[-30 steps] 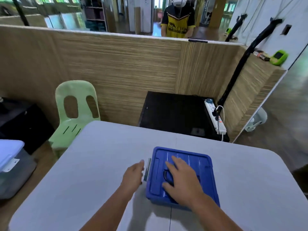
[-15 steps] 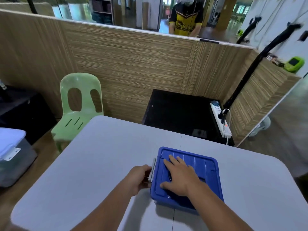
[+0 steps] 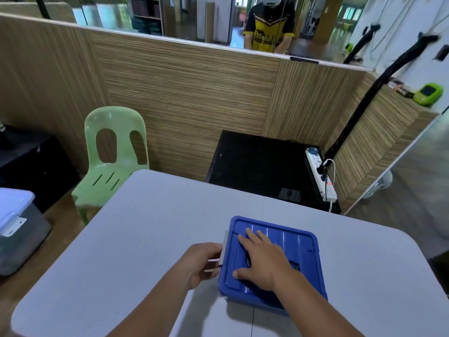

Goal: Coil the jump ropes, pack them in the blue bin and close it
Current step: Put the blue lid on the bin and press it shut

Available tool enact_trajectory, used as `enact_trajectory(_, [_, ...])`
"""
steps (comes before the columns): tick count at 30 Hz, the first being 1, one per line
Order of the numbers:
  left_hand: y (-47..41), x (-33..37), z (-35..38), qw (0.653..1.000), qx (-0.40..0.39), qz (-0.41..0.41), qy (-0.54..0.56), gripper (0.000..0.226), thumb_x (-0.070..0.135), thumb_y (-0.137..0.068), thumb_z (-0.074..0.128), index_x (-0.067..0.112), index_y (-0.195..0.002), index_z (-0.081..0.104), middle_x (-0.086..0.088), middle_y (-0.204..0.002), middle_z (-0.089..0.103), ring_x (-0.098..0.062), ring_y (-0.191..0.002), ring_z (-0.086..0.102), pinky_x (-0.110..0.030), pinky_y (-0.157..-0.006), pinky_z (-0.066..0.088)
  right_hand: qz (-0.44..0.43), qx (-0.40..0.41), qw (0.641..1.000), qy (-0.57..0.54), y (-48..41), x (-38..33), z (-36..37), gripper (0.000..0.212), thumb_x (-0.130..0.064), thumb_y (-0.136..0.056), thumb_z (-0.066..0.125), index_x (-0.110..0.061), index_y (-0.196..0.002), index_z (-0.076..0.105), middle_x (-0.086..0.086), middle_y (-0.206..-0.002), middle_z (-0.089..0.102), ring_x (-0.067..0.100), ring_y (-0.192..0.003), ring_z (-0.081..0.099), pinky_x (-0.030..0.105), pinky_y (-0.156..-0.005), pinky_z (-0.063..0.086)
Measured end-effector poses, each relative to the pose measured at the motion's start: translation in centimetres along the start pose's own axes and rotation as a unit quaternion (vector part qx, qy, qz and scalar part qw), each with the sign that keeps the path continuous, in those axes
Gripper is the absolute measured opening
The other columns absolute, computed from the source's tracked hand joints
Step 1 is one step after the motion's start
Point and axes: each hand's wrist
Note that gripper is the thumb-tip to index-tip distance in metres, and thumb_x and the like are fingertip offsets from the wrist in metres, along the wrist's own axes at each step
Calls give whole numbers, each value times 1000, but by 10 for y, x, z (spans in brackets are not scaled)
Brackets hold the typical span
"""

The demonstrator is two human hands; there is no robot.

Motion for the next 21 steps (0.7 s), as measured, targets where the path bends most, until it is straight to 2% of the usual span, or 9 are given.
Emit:
enact_trajectory(4, [-3,-1,2,1000,4,17,-15,17,30,-93,74,14,-98,73,-1,-85,69,-19,-74,63,-28,-63,50,2,4,1000,-5,-1,0,0,103,-63,-84,68,-34,-162,7,-11,-171,-8,18,-158,-8,54,-125,12])
enact_trajectory(7, [-5,0,7,996,19,47,-75,19,29,-93,74,12,-98,70,0,-78,67,-14,-66,58,-26,-63,51,8,15,1000,-17,0,0,1,109,-63,-82,70,-30,-163,5,-10,-171,-6,18,-158,-7,53,-125,12])
enact_trajectory(12, [-11,3,27,973,94,95,-189,25,21,-84,81,14,-87,57,-5,-78,66,-16,-64,60,-26,-54,47,13,20,1000,-10,-2,-1,2,114,-62,-81,72,-26,-163,2,-9,-171,-6,18,-158,-6,52,-126,14])
enact_trajectory(16, [-13,-2,31,964,122,121,-203,28,23,-83,79,16,-83,52,-1,-74,62,-15,-60,56,-27,-56,46,5,32,999,-9,-3,3,5,112,-66,-80,70,-27,-163,7,-9,-171,-3,17,-158,-4,52,-126,14])
enact_trajectory(19, [-13,-4,32,944,145,142,-260,30,34,-82,79,20,-96,57,1,-88,67,-15,-73,63,-32,-69,52,-12,61,998,-15,0,9,8,104,-68,-80,67,-28,-162,16,-9,-171,5,17,-158,2,50,-126,15])
enact_trajectory(21, [-13,-8,38,889,198,200,-361,38,38,-85,75,25,-115,57,5,-110,63,-13,-98,60,-28,-80,50,-27,91,994,-46,5,18,9,91,-65,-85,65,-28,-159,26,-9,-167,21,19,-156,15,44,-124,23])
Point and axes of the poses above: each hand's wrist, its own y-axis away from the middle knuckle, its own z-axis out of the palm, x = y × z
